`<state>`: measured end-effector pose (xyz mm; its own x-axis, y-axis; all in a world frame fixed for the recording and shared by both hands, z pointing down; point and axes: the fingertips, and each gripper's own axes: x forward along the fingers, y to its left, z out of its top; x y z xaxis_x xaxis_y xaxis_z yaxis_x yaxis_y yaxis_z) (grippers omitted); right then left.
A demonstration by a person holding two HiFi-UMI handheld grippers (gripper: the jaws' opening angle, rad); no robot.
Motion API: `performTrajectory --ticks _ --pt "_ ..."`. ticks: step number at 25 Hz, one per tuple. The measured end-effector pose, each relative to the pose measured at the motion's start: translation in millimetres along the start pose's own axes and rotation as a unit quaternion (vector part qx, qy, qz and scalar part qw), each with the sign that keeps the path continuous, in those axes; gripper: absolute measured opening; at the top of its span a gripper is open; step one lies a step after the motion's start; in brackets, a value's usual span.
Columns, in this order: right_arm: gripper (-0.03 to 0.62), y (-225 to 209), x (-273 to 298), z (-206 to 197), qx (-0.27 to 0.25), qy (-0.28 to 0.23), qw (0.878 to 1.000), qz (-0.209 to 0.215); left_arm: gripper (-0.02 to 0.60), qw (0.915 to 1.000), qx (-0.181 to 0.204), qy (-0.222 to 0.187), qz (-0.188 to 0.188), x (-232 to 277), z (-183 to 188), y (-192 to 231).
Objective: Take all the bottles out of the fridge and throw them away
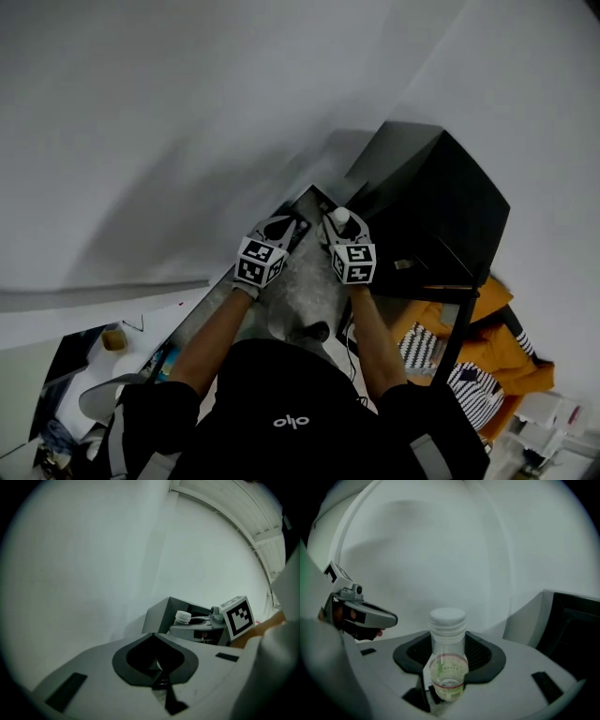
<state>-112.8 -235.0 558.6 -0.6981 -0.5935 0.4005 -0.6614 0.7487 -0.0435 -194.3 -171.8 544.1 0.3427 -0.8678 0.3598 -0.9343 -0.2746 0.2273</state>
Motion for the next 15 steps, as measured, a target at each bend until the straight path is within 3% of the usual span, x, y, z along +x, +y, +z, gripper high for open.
performTrajectory --ticks 8,15 --pt "0.201 -5.0 43.8 -23.4 0.011 0.011 1.000 -0.001 0.006 0.9994 -0.006 0.035 -0.006 17.6 -42.8 34.4" --pt "0.201 -6.2 88.3 -67.2 0.016 0.020 1.000 0.007 0.006 0.9983 -0.025 0.053 0.004 40.8 -94.6 72.1"
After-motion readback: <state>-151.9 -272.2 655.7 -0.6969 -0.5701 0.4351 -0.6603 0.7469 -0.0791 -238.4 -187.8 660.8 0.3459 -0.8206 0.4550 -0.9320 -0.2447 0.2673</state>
